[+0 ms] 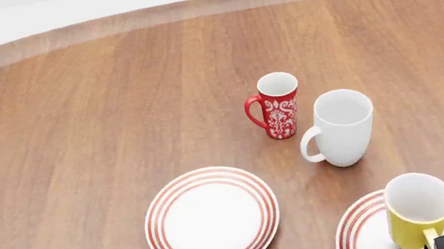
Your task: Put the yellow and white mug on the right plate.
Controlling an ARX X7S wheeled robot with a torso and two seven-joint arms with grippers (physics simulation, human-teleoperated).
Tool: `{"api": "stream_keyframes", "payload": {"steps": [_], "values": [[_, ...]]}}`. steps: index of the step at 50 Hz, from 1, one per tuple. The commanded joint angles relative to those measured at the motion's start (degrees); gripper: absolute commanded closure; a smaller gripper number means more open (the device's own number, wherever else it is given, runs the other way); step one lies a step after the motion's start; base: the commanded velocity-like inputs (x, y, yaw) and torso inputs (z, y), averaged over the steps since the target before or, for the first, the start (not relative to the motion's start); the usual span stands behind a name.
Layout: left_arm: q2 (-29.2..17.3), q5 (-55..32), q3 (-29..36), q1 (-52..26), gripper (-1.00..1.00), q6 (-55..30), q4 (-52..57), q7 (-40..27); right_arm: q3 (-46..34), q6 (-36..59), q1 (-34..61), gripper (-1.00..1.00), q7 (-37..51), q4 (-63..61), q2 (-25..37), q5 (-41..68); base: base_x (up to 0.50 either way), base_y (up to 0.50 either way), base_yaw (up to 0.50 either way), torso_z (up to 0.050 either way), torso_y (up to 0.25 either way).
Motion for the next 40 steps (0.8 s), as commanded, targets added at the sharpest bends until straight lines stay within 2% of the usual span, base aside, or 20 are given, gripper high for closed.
{"api": "stream_keyframes", "payload": {"steps": [1, 34, 35, 40], "values": [[-0.13, -0.12, 0.2, -0.07, -1.0, 0.1, -0.13, -0.16, 0.06, -0.68, 0.0, 1.0, -0.24, 0.43, -0.01, -0.51, 0.0, 0.0, 0.0, 0.0, 0.0], [-0.54, -0.83, 0.61, -0.13, -1.0, 0.2, 0.11, -0.48, -0.69, -1.83, 1.06, 1.0, -0.58, 3.54, -0.57, -1.05, 0.0, 0.0, 0.0, 0.0, 0.0], [-0.55, -0.81, 0.63, -0.13, -1.0, 0.26, 0.11, -0.5, -0.69, -1.88, 1.05, -1.0, -0.56, 3.56, -0.55, -1.07, 0.0, 0.0, 0.0, 0.0, 0.0], [-0.57, -0.82, 0.76, -0.15, -1.0, 0.3, 0.05, -0.57, -0.32, -1.68, 0.76, -1.0, -0.68, 3.12, -0.39, -0.53, 0.0, 0.0, 0.0, 0.0, 0.0]]}}
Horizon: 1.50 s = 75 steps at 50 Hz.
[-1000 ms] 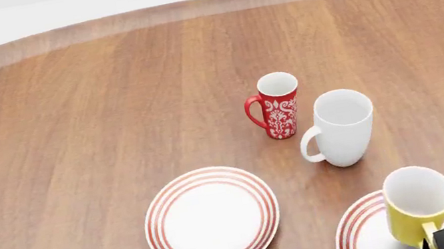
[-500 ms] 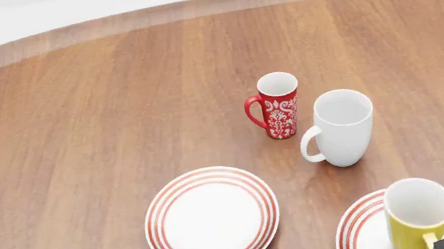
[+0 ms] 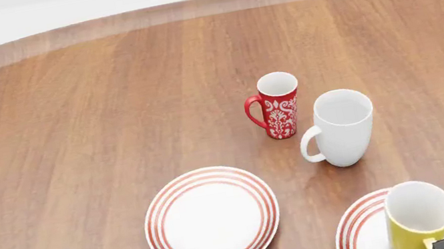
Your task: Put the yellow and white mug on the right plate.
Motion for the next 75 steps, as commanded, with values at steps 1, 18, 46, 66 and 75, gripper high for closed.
{"api": "stream_keyframes", "payload": {"steps": [1, 18, 46, 66, 75], "values": [[-0.07, -0.1, 0.24, -0.04, -1.0, 0.1, -0.1, -0.12, 0.38, -0.15, -0.07, -1.0, -0.1, -0.08, 0.07, 0.05, 0.0, 0.0, 0.0, 0.0, 0.0], [-0.24, -0.24, 0.53, -0.05, -1.0, 0.21, -0.04, -0.4, 1.07, 1.55, -2.16, -1.0, 0.29, -5.4, 0.9, 1.32, 0.0, 0.0, 0.0, 0.0, 0.0], [-0.5, -0.59, 0.89, -0.1, -1.0, 0.56, -0.19, -0.67, 8.1, 10.08, -15.27, -1.0, 7.06, -41.97, 7.47, 8.04, 0.0, 0.0, 0.0, 0.0, 0.0], [-0.76, -0.87, 0.96, -0.09, -1.0, 0.69, 0.32, -1.15, 11.89, -3.25, -28.16, -1.0, 11.63, -58.87, 4.18, 6.16, 0.0, 0.0, 0.0, 0.0, 0.0], [-1.0, -0.89, 1.0, 0.18, -1.0, 0.73, 1.2, -1.52, 10.4, -6.99, -31.99, -1.0, 13.52, -63.34, 2.13, 2.56, 0.0, 0.0, 0.0, 0.0, 0.0]]}}
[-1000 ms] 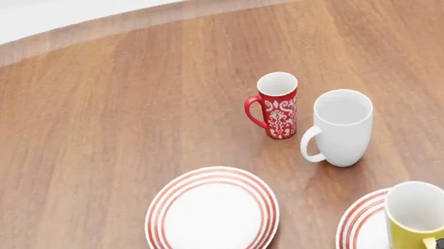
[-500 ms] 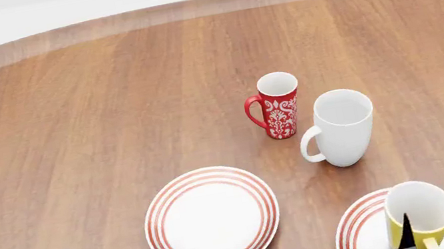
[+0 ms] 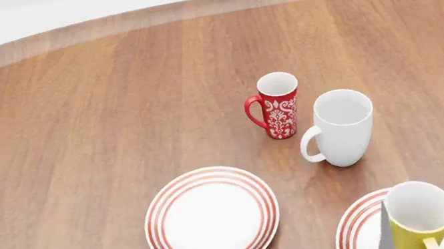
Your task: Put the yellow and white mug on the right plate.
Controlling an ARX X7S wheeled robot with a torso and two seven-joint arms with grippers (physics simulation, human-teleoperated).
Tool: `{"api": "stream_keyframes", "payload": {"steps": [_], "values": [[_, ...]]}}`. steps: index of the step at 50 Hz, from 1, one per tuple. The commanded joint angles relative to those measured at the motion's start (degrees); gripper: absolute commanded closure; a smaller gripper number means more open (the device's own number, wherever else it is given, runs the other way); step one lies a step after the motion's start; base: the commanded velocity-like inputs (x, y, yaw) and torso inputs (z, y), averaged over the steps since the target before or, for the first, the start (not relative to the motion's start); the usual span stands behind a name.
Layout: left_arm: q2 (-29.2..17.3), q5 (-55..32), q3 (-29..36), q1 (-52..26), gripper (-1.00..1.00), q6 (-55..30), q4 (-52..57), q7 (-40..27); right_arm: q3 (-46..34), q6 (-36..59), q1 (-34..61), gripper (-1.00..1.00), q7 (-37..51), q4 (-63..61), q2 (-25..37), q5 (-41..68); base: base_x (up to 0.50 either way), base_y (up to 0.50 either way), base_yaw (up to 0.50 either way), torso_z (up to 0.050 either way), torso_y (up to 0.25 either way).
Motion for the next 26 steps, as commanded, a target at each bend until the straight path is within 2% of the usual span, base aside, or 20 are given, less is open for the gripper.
{"api": "stream_keyframes", "payload": {"steps": [1, 9, 12, 16, 26], "values": [[-0.28, -0.08, -0.01, 0.14, -1.0, 0.08, 0.72, -0.39, -0.64, -5.99, -5.65, -1.0, 2.46, -7.26, -2.49, -3.48, 0.0, 0.0, 0.0, 0.0, 0.0], [-0.81, -0.57, -0.91, -0.15, -1.0, -0.18, 1.58, -1.09, -2.52, -9.5, -7.04, -1.0, 3.8, -9.32, -5.17, -6.09, 0.0, 0.0, 0.0, 0.0, 0.0], [-0.72, -0.55, -0.83, -0.19, -1.0, 0.05, 1.27, -1.07, -2.4, -12.38, -6.92, -1.0, 6.35, -8.15, -6.71, -11.34, 0.0, 0.0, 0.0, 0.0, 0.0], [-0.82, -0.64, -0.85, -0.21, -1.0, 0.0, 1.55, -1.17, -2.11, -17.1, -7.55, -1.0, 7.09, -6.91, -8.04, -11.71, 0.0, 0.0, 0.0, 0.0, 0.0], [-1.21, -0.32, -1.83, -0.53, -1.0, 1.32, 1.39, -2.01, -3.18, -21.73, -8.9, -1.0, 6.28, -5.45, -8.62, -11.41, 0.0, 0.0, 0.0, 0.0, 0.0]]}}
